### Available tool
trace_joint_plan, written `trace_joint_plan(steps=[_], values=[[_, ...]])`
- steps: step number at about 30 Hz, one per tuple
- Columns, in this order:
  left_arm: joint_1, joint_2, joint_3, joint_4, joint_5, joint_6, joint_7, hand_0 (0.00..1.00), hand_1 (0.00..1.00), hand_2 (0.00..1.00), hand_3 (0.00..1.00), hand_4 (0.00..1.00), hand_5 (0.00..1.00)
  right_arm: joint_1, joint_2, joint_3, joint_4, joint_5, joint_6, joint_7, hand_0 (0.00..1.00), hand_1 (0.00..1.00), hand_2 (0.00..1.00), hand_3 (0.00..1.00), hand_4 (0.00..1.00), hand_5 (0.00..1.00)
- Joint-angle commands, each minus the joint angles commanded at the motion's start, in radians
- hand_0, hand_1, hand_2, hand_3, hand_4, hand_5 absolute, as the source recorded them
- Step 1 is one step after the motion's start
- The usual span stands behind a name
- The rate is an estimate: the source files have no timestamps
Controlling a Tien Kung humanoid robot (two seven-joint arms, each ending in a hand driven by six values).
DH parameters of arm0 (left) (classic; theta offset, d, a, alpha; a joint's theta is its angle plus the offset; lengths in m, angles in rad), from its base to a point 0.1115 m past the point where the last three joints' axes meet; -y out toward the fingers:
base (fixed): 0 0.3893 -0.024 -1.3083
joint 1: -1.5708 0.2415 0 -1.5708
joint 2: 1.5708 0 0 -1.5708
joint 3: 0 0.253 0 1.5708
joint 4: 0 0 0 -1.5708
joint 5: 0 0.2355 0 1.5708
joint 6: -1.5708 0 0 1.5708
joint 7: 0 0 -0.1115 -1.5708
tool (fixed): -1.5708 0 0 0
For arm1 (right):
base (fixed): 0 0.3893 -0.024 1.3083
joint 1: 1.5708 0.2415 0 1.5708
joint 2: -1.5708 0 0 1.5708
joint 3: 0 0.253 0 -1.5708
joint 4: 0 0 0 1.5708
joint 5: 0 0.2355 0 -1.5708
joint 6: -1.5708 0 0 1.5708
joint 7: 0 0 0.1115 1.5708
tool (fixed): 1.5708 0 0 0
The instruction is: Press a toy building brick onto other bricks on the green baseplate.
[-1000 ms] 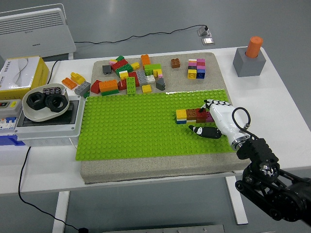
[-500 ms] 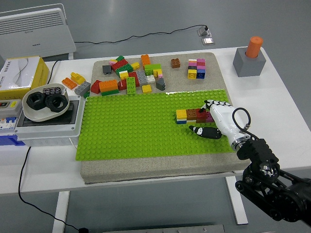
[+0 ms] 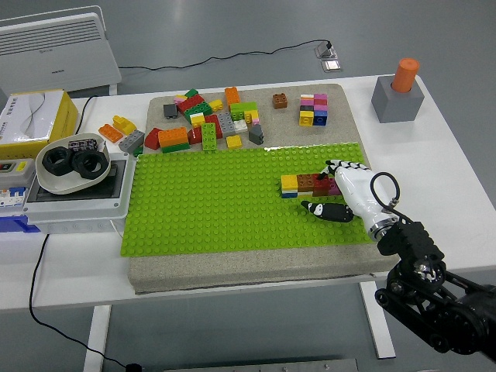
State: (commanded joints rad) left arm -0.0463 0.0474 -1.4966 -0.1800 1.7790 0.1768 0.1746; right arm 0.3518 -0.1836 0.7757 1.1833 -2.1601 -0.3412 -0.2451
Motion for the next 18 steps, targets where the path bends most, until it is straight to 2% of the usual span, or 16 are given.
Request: trace_joint_plan(steps=[18], values=[[0.0,0.0,0.0,0.0,0.0,0.0,0.0,0.691,0.535,0.434,0.526,0.431,0.266,0.003,-0.009,0.017,0.023,0.002,-0.007,0.005,0.87,0.881,0.89,0.633,0.884,0.602]])
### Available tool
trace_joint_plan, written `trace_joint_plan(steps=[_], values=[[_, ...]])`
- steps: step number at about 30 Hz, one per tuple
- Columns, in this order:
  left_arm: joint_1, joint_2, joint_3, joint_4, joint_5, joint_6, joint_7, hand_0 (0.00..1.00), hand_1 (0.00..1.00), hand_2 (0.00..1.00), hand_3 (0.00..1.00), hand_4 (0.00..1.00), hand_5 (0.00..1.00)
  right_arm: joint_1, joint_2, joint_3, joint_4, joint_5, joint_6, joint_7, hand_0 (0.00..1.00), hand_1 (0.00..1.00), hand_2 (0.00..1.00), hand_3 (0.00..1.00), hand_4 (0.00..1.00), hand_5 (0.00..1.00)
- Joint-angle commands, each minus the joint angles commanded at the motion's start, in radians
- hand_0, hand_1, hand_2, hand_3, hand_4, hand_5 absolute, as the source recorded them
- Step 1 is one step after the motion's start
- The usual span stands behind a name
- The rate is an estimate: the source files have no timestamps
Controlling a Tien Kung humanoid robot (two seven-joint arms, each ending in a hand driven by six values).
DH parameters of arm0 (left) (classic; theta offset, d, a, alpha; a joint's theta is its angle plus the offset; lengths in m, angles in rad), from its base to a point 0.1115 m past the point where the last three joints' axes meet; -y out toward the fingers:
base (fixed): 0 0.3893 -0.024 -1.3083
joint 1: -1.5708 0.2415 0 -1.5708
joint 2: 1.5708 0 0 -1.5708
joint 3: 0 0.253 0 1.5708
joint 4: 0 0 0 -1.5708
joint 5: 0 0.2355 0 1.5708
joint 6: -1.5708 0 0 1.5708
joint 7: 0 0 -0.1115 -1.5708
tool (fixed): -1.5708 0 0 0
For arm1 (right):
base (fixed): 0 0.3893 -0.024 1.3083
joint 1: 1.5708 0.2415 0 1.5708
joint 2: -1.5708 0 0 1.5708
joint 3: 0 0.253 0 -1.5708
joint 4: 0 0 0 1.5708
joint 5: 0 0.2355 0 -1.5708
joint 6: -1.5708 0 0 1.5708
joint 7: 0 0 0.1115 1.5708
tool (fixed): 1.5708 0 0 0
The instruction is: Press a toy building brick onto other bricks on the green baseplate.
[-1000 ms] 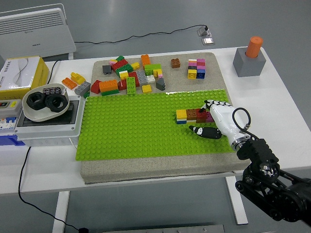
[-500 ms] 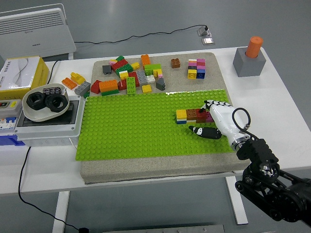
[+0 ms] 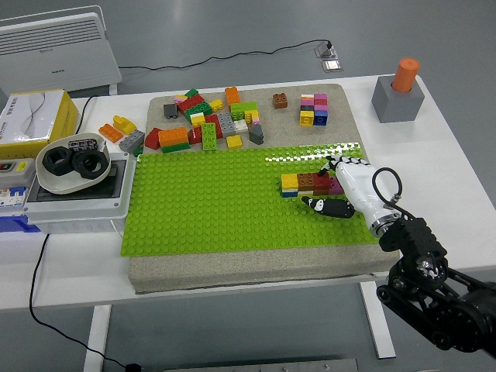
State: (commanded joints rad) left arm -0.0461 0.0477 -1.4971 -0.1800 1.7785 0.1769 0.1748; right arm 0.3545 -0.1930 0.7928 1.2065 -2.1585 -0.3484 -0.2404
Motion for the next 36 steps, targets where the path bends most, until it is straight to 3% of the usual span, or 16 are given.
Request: trace_joint_plan(steps=[7,13,19,20,25,26,31,32,36], values=[[-0.001,0.0,-0.002,0.0,0.001,0.0,0.0,0.691,0.535,0.434,0.526,0.431,0.266,-0.006,-0.004,0.009,0.013,0.018,-0.012,0.01,0.87,0.878,0.89,0.633,0.884,0.599],[0.0,0.001,0.001,0.0,-0.002,0.0,-0.001,0.691,0.535,0.434,0.526,0.431,0.266,-0.052,-0.028,0.047,0.068,0.101,-0.049,0.05,0.87,0.878,0.89,0.633,0.884,0.599],[0.001,0.002,0.003,0.0,-0.006,-0.001,-0.002,0.691,0.535,0.434,0.526,0.432,0.265,-0.117,-0.061,0.083,0.115,0.246,-0.103,0.166,0.863,0.873,0.883,0.636,0.885,0.589],[0.001,0.002,0.003,0.0,-0.006,-0.001,-0.002,0.692,0.534,0.433,0.526,0.432,0.268,-0.125,-0.063,0.096,0.121,0.278,-0.111,0.191,0.836,0.815,0.84,0.644,0.889,0.57],[0.002,0.004,0.003,0.0,-0.006,0.0,-0.003,0.692,0.534,0.433,0.526,0.432,0.268,-0.146,-0.062,0.149,0.13,0.4,-0.143,0.29,0.836,0.815,0.84,0.644,0.889,0.57],[0.002,0.005,0.004,0.0,-0.007,0.0,-0.003,0.691,0.534,0.434,0.526,0.431,0.267,-0.148,-0.061,0.154,0.131,0.42,-0.147,0.302,0.68,0.617,0.682,0.768,0.88,0.506],[-0.001,0.007,0.008,0.0,-0.006,-0.002,-0.001,0.691,0.534,0.434,0.526,0.431,0.267,-0.149,-0.063,0.157,0.133,0.495,-0.165,0.334,0.68,0.617,0.682,0.768,0.88,0.506],[-0.001,0.008,0.01,0.0,-0.007,-0.003,-0.001,0.691,0.534,0.434,0.525,0.431,0.267,-0.148,-0.064,0.157,0.134,0.502,-0.169,0.337,0.631,0.513,0.541,0.718,0.887,0.397],[-0.002,0.009,0.014,0.0,-0.01,-0.004,-0.001,0.691,0.534,0.434,0.525,0.431,0.267,-0.147,-0.063,0.166,0.134,0.517,-0.183,0.348,0.631,0.513,0.541,0.718,0.887,0.397]])
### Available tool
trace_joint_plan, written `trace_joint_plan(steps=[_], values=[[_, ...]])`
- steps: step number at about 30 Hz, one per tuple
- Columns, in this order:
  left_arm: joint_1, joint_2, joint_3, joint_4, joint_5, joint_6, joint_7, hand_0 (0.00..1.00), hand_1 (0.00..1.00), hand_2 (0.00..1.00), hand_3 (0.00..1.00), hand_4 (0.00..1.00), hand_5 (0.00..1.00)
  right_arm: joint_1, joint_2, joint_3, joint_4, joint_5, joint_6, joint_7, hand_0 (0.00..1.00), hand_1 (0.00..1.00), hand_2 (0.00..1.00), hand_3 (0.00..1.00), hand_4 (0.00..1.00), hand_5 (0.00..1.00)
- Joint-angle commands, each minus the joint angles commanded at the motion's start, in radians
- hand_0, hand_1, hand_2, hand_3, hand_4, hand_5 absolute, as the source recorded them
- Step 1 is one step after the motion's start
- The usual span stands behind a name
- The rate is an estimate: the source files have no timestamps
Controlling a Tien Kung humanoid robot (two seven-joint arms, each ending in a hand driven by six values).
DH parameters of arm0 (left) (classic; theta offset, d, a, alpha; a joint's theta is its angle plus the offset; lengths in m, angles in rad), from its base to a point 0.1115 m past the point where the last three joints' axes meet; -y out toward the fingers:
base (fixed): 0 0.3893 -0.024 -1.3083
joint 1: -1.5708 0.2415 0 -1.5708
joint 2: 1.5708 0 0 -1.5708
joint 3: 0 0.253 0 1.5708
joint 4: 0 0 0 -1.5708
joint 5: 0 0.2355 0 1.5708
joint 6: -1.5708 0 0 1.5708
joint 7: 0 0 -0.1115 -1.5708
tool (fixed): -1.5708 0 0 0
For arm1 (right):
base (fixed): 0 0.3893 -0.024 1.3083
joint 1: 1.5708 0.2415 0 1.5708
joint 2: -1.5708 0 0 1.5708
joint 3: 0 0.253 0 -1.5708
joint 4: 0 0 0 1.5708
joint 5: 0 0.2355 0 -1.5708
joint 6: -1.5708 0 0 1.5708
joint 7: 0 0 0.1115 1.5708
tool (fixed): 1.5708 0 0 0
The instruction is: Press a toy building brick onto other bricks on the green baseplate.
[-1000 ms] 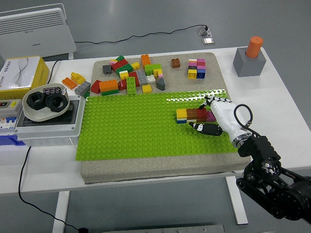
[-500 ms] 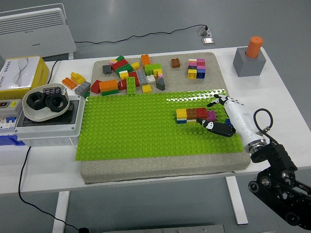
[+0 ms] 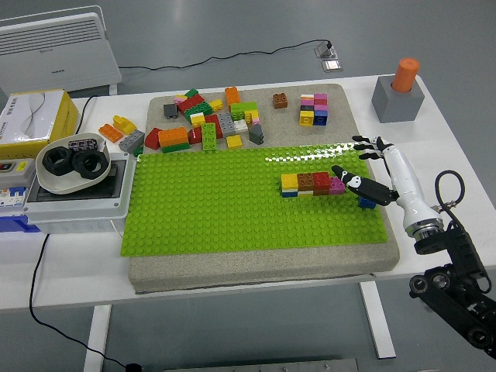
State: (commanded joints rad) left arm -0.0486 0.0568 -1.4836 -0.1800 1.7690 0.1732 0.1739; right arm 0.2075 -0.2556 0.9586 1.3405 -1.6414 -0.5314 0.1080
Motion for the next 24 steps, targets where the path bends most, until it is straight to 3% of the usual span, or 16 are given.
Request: trace_joint_plan(steps=[1,2,7,8,13,14,19,20,24], values=[[0.0,0.0,0.001,0.0,0.0,-0.001,0.0,0.691,0.534,0.434,0.525,0.431,0.267,0.0,0.0,0.003,-0.001,0.006,-0.004,0.006,0.631,0.513,0.541,0.718,0.887,0.397],[0.0,0.001,0.001,0.0,0.001,-0.001,0.0,0.691,0.534,0.436,0.526,0.431,0.267,0.0,0.0,0.005,-0.001,0.011,-0.007,0.009,0.635,0.486,0.442,0.672,0.888,0.357],[-0.002,0.003,0.005,0.0,0.002,-0.002,0.0,0.691,0.534,0.436,0.526,0.431,0.267,0.0,0.0,0.004,-0.012,0.017,0.001,-0.004,0.635,0.486,0.442,0.672,0.888,0.357],[-0.002,0.003,0.006,0.0,0.001,-0.002,0.0,0.691,0.534,0.435,0.526,0.431,0.268,-0.001,0.001,0.004,-0.012,0.015,0.005,-0.01,0.619,0.49,0.465,0.676,0.969,0.402],[0.0,0.003,0.012,0.0,-0.004,-0.003,0.0,0.691,0.534,0.435,0.526,0.431,0.268,-0.004,0.003,0.009,-0.01,0.006,0.016,-0.034,0.619,0.49,0.465,0.676,0.969,0.402],[0.0,0.003,0.013,0.0,-0.005,-0.004,0.0,0.691,0.534,0.434,0.526,0.432,0.268,-0.004,0.003,0.01,-0.008,0.004,0.018,-0.037,0.473,0.417,0.423,0.625,0.998,0.4],[0.003,0.003,0.015,0.0,-0.013,-0.003,-0.003,0.691,0.534,0.434,0.526,0.432,0.268,-0.005,0.005,0.017,-0.001,0.005,0.018,-0.037,0.473,0.417,0.423,0.625,0.998,0.4],[0.004,0.002,0.014,0.0,-0.013,-0.003,-0.004,0.691,0.533,0.433,0.526,0.433,0.266,-0.005,0.005,0.019,0.001,0.006,0.018,-0.036,0.405,0.341,0.385,0.554,0.998,0.403],[0.005,0.001,0.009,0.0,-0.011,-0.001,-0.007,0.691,0.533,0.433,0.526,0.433,0.266,-0.006,0.008,0.031,0.009,0.009,0.017,-0.03,0.405,0.341,0.385,0.554,0.998,0.403]])
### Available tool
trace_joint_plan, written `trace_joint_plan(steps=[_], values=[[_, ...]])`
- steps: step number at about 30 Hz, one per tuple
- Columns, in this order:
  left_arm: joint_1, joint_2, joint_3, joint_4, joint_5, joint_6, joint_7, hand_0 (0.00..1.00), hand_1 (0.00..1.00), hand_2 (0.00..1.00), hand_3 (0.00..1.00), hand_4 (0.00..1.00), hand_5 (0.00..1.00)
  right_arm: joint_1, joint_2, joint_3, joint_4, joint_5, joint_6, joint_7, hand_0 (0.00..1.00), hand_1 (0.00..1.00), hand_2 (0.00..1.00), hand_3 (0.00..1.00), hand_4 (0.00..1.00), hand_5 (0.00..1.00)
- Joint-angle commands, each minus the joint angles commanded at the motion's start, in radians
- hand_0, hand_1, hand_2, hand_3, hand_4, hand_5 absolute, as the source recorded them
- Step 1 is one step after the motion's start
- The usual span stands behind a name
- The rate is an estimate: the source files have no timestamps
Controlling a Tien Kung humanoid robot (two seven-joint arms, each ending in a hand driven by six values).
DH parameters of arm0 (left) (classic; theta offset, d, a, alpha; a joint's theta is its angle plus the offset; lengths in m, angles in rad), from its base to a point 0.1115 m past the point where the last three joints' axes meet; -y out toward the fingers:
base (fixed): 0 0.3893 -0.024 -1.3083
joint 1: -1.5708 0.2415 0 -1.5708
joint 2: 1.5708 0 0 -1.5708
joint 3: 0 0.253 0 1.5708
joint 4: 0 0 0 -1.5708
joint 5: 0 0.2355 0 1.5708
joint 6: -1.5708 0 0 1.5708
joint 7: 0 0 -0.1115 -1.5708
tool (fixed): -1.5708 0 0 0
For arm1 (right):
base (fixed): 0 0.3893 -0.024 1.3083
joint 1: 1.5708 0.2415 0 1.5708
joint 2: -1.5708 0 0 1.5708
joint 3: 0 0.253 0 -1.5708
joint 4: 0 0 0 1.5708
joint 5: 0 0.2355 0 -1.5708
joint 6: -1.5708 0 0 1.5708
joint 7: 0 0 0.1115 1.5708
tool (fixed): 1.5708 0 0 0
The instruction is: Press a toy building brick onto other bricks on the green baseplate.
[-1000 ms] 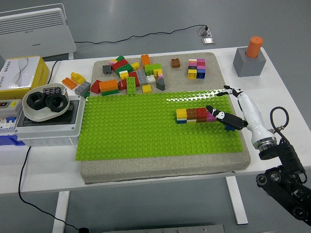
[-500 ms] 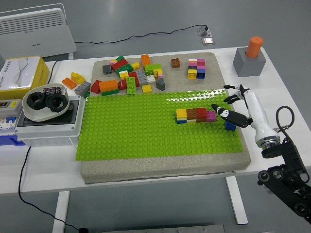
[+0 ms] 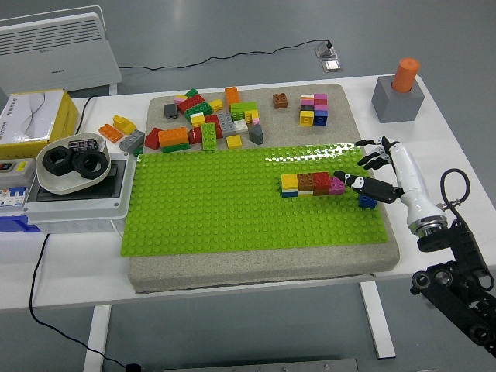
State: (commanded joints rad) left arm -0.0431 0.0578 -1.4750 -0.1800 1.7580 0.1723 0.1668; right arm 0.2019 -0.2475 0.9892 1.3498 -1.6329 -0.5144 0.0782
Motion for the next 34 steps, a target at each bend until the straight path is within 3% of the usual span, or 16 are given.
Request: trace_joint_plan(steps=[2,13,19,20,25,26,31,32,34], values=[[0.0,0.0,-0.001,0.0,0.0,0.001,-0.001,0.691,0.534,0.432,0.526,0.433,0.266,0.0,0.0,0.003,0.002,0.002,0.0,0.002,0.366,0.302,0.36,0.5,0.998,0.402],[0.0,-0.002,-0.003,0.0,0.001,0.001,-0.002,0.691,0.533,0.43,0.526,0.434,0.265,-0.001,-0.001,0.006,0.013,-0.01,0.001,-0.009,0.364,0.301,0.356,0.465,0.998,0.402],[0.0,-0.004,-0.001,0.0,-0.002,0.002,-0.002,0.691,0.533,0.43,0.526,0.436,0.262,-0.001,-0.003,0.004,0.029,-0.042,-0.001,-0.027,0.385,0.332,0.366,0.449,0.998,0.404],[-0.001,-0.005,-0.001,0.0,-0.002,0.002,-0.002,0.691,0.534,0.432,0.526,0.434,0.262,-0.001,-0.003,0.004,0.032,-0.049,-0.002,-0.03,0.459,0.447,0.433,0.451,0.981,0.36],[-0.002,-0.007,0.001,0.0,-0.004,0.002,-0.003,0.691,0.534,0.432,0.526,0.434,0.262,0.001,-0.005,0.0,0.048,-0.079,-0.007,-0.035,0.459,0.447,0.433,0.451,0.981,0.36],[-0.002,-0.007,0.001,0.0,-0.003,0.002,-0.003,0.691,0.534,0.433,0.526,0.435,0.264,0.001,-0.005,-0.002,0.051,-0.088,-0.008,-0.038,0.533,0.585,0.646,0.444,0.791,0.19],[-0.003,-0.009,-0.001,0.0,-0.002,0.004,-0.005,0.691,0.534,0.433,0.526,0.435,0.264,0.002,-0.006,-0.024,0.064,-0.171,0.002,-0.078,0.533,0.585,0.646,0.444,0.791,0.19],[-0.003,-0.01,-0.001,0.0,-0.002,0.004,-0.005,0.691,0.535,0.438,0.526,0.435,0.266,0.001,-0.006,-0.029,0.068,-0.191,0.006,-0.089,0.65,0.708,0.787,0.499,0.754,0.134],[-0.003,-0.011,-0.001,0.0,-0.002,0.004,-0.006,0.691,0.535,0.438,0.526,0.435,0.266,0.0,-0.008,-0.039,0.079,-0.236,0.017,-0.115,0.65,0.708,0.787,0.499,0.754,0.134]])
